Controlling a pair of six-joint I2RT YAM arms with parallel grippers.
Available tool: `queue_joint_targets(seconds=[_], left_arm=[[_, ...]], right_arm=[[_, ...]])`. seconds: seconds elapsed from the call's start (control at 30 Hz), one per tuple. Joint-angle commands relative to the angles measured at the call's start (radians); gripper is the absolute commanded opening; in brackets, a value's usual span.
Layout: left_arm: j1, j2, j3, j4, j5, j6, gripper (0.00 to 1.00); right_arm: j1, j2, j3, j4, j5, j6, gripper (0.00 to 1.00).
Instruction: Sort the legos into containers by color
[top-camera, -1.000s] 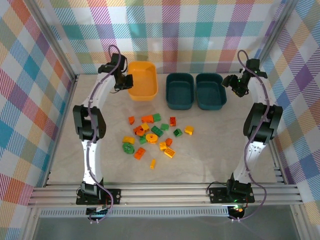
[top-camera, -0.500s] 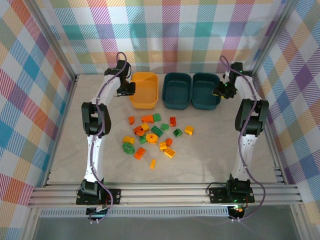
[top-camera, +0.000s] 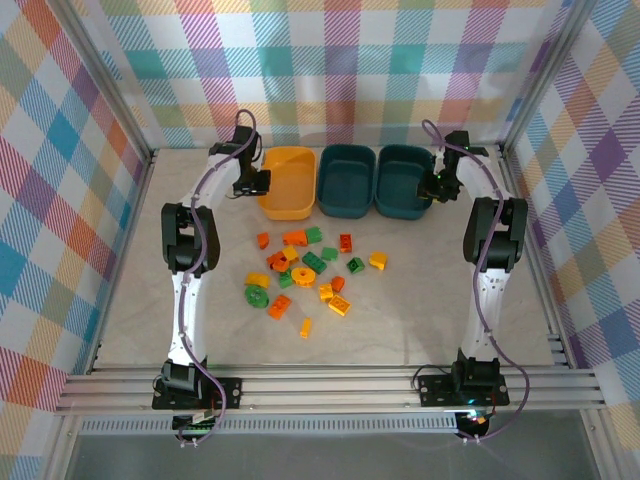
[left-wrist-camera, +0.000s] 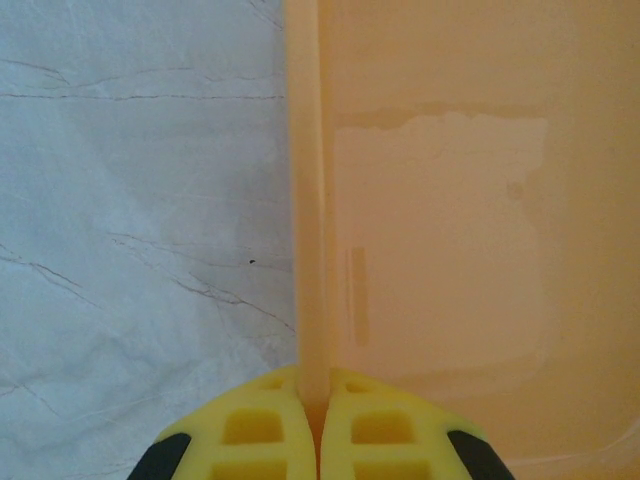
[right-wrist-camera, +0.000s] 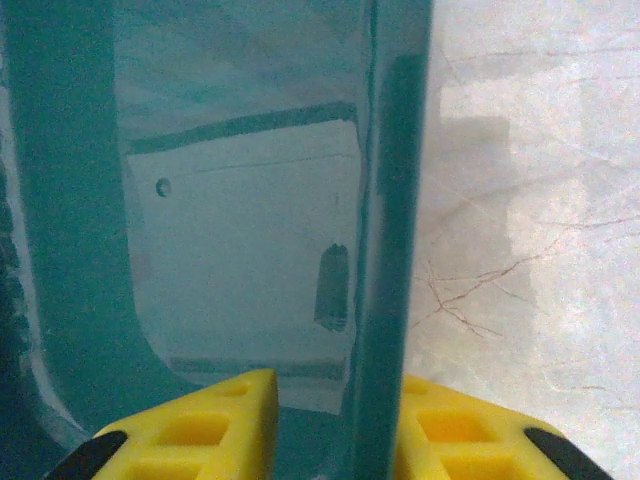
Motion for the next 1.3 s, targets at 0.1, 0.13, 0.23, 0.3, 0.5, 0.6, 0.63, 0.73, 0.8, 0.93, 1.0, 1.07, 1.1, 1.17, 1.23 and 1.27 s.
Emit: queue_joint_targets(seconds=[0.1,0.13,0.23,0.3,0.5,0.6,0.63,0.73,0.8,0.93,1.0,1.07,1.1,1.17,1.23,1.27], left_arm=[[0.003,-0.088,-0.077,0.016,0.003,0.028,0.00],[0.003,-0.100,-0.099,0.028,0.006,0.033,0.00],[0.008,-0.126,-0.143,0.043,0.010,0.043,0.00],[0.012,-0.138,-0.168,0.054,0.011,0.044,0.00],[0.043,-0.132,-0.158,0.048,0.030,0.018,0.15],[0.054,-0.123,-0.134,0.024,0.043,-0.007,0.35],[0.054,-0.121,-0.121,0.009,0.044,-0.010,0.40],[0.056,-0.148,-0.118,0.004,0.039,-0.028,0.58],[0.055,-0.174,-0.118,0.003,0.030,-0.041,0.71],[0.058,-0.261,-0.138,0.007,0.006,-0.096,0.89],[0.059,-0.330,-0.171,0.019,-0.032,-0.151,0.91],[0.059,-0.442,-0.274,0.068,-0.067,-0.255,0.91],[0.060,-0.521,-0.361,0.128,-0.070,-0.320,0.91],[0.059,-0.686,-0.591,0.273,-0.078,-0.471,0.92],[0.056,-0.878,-0.862,0.425,-0.068,-0.636,0.93],[0.053,-0.954,-0.975,0.482,-0.060,-0.681,0.93]], right_arm=[[0.028,-0.043,0.051,0.005,-0.033,-0.070,0.20],[0.031,-0.044,0.046,0.009,-0.041,-0.078,0.18],[0.048,-0.052,0.022,0.020,-0.052,-0.104,0.16],[0.061,-0.062,-0.002,0.036,-0.044,-0.112,0.16],[0.061,-0.069,-0.014,0.032,-0.049,-0.107,0.25],[0.061,-0.083,-0.006,0.019,-0.042,-0.092,0.52],[0.061,-0.098,-0.006,0.019,-0.033,-0.082,0.57],[0.060,-0.149,0.000,0.020,0.001,-0.041,0.69],[0.060,-0.189,-0.003,0.017,0.022,-0.007,0.71],[0.065,-0.321,-0.100,0.028,0.099,0.114,0.74],[0.093,-0.419,-0.228,0.069,0.143,0.185,0.75],[0.145,-0.523,-0.392,0.147,0.168,0.255,0.77],[0.186,-0.570,-0.486,0.179,0.201,0.289,0.77],[0.267,-0.637,-0.631,0.226,0.247,0.349,0.78],[0.340,-0.689,-0.758,0.262,0.248,0.428,0.79],[0.370,-0.703,-0.799,0.274,0.246,0.457,0.80]])
